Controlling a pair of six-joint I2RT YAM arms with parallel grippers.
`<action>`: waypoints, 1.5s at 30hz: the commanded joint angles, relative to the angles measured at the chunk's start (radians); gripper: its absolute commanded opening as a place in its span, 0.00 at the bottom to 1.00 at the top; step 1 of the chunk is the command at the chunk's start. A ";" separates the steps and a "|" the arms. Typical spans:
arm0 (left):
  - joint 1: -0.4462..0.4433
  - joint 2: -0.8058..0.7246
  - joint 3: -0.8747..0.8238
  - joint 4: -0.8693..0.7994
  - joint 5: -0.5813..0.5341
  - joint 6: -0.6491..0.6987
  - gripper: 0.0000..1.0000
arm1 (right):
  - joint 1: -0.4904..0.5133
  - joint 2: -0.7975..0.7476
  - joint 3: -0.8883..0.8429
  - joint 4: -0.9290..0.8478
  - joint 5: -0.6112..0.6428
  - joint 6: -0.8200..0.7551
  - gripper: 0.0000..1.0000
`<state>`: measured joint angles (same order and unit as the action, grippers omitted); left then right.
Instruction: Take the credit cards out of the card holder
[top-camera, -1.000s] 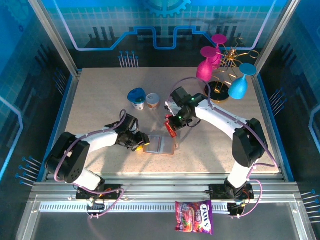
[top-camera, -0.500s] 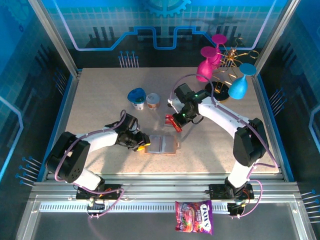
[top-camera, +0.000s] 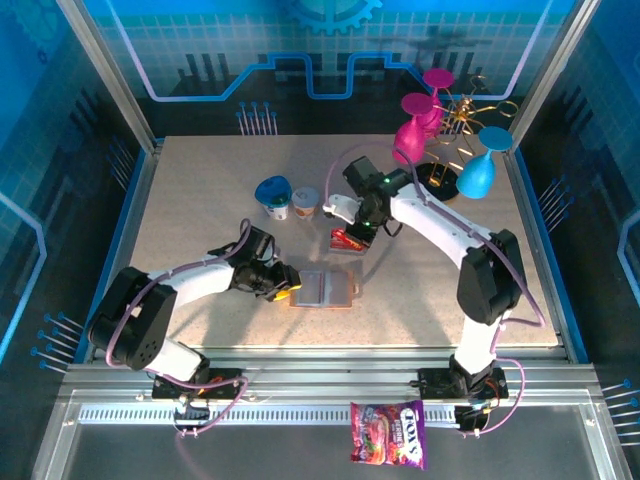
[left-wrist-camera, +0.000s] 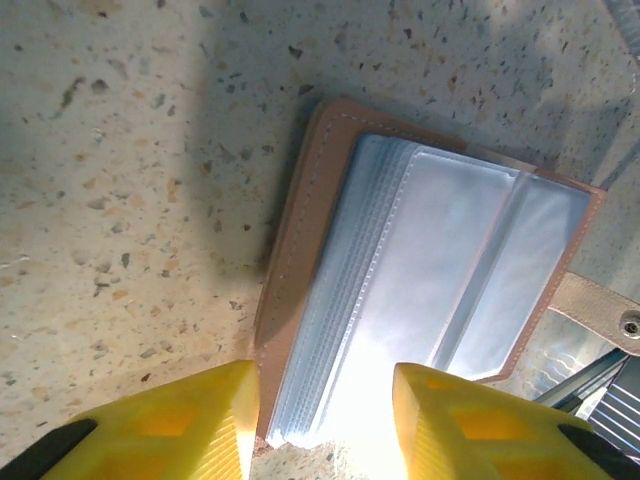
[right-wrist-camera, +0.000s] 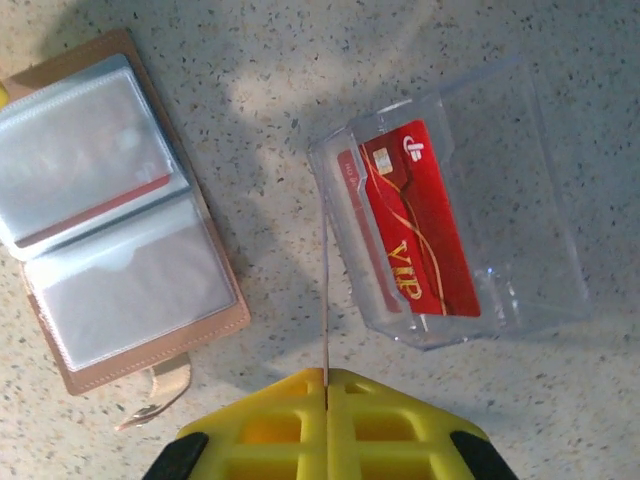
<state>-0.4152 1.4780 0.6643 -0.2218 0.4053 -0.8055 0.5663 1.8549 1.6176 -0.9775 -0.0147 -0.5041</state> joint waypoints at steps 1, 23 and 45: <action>0.006 -0.033 0.003 -0.023 -0.016 0.008 0.42 | -0.013 0.076 0.097 -0.142 0.024 -0.138 0.00; 0.021 -0.047 0.020 -0.057 -0.014 0.022 0.43 | -0.032 0.371 0.590 -0.468 0.066 -0.288 0.00; 0.026 -0.067 0.011 -0.073 -0.022 0.017 0.43 | -0.030 0.502 0.739 -0.529 0.064 -0.310 0.00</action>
<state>-0.4011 1.4338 0.6647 -0.2581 0.3950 -0.8047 0.5419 2.3169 2.3291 -1.4719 0.0494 -0.7948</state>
